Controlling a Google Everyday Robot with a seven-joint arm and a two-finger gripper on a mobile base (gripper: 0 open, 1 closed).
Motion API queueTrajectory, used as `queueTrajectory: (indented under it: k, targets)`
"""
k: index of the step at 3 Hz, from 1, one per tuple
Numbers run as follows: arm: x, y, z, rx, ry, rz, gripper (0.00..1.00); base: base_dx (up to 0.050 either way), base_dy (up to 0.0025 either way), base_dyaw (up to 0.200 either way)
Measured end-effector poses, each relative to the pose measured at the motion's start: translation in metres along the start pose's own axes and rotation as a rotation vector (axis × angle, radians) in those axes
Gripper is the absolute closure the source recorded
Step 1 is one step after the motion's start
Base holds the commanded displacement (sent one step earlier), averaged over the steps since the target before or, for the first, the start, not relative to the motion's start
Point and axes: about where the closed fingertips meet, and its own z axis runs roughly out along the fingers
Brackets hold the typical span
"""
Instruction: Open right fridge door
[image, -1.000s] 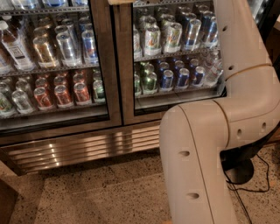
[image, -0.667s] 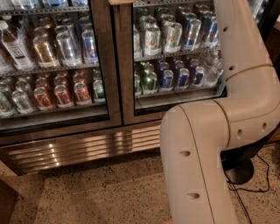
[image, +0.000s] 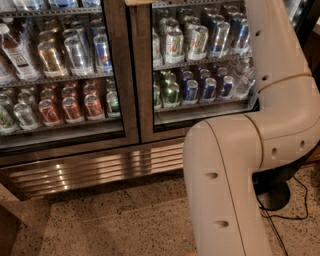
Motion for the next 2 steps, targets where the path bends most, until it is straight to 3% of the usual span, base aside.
queueTrajectory:
  k: [2]
  targets:
    - [0.0007, -0.0012, -0.0005, 0.002, -0.001, 0.000, 1.00, 0.000, 0.00000, 0.000]
